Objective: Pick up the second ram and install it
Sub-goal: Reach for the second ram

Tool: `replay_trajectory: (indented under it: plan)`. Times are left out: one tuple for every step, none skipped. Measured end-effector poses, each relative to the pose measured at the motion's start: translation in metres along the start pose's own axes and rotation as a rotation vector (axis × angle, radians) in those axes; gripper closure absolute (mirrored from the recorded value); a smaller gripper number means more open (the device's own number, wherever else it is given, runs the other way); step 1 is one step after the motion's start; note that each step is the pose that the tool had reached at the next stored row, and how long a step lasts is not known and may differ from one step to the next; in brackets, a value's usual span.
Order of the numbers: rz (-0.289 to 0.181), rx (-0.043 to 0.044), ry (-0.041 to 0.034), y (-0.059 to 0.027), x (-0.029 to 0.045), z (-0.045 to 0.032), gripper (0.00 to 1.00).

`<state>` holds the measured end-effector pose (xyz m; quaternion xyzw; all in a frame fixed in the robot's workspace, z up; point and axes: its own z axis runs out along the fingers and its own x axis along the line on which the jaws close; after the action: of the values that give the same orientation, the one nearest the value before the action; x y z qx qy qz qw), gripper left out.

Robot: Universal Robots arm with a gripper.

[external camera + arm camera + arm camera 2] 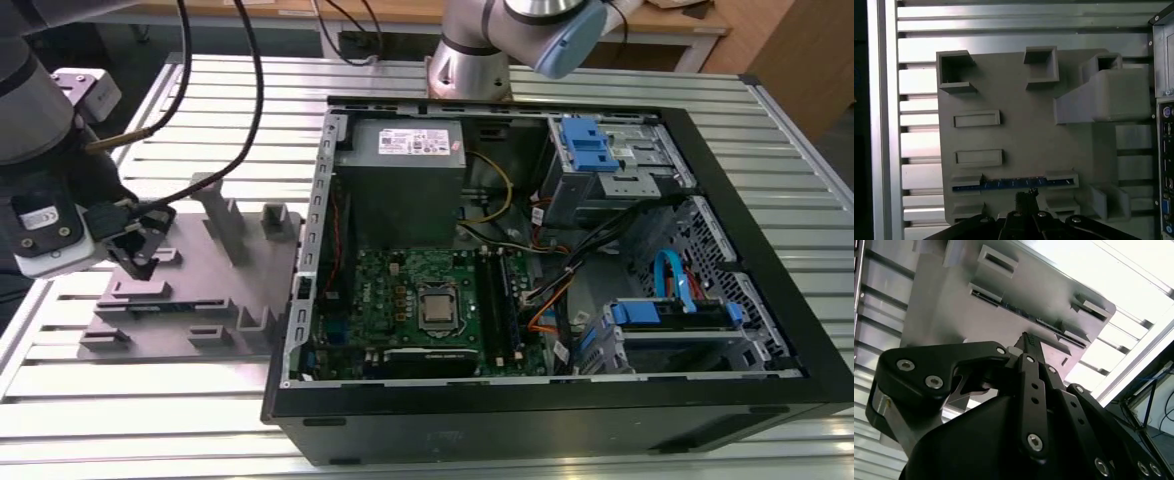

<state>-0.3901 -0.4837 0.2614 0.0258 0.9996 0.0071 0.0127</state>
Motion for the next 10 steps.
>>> replay_trajectory:
  plan:
    - [-0.002, 0.0001, 0.0004, 0.0, -0.0007, 0.0018, 0.93]
    - [-0.004, 0.0002, 0.0009, 0.0, -0.0014, 0.0035, 0.93]
    - [-0.006, 0.0, 0.001, 0.0001, -0.0017, 0.0054, 0.93]
    - [-0.008, 0.0, 0.0012, 0.0001, -0.0019, 0.0072, 0.93]
    - [-0.01, 0.0, 0.0014, 0.0, -0.0022, 0.009, 0.93]
    - [-0.013, 0.0, 0.0015, 0.0, -0.0024, 0.0108, 0.93]
    - [-0.014, -0.0002, 0.0014, 0.0, -0.0024, 0.0127, 0.93]
    - [-0.015, -0.0002, 0.0015, 0.0, -0.0024, 0.0146, 0.93]
    - [-0.016, -0.0001, 0.0016, -0.0001, -0.0023, 0.0164, 0.93]
    - [-0.017, -0.0001, 0.0017, -0.0001, -0.0023, 0.0181, 0.93]
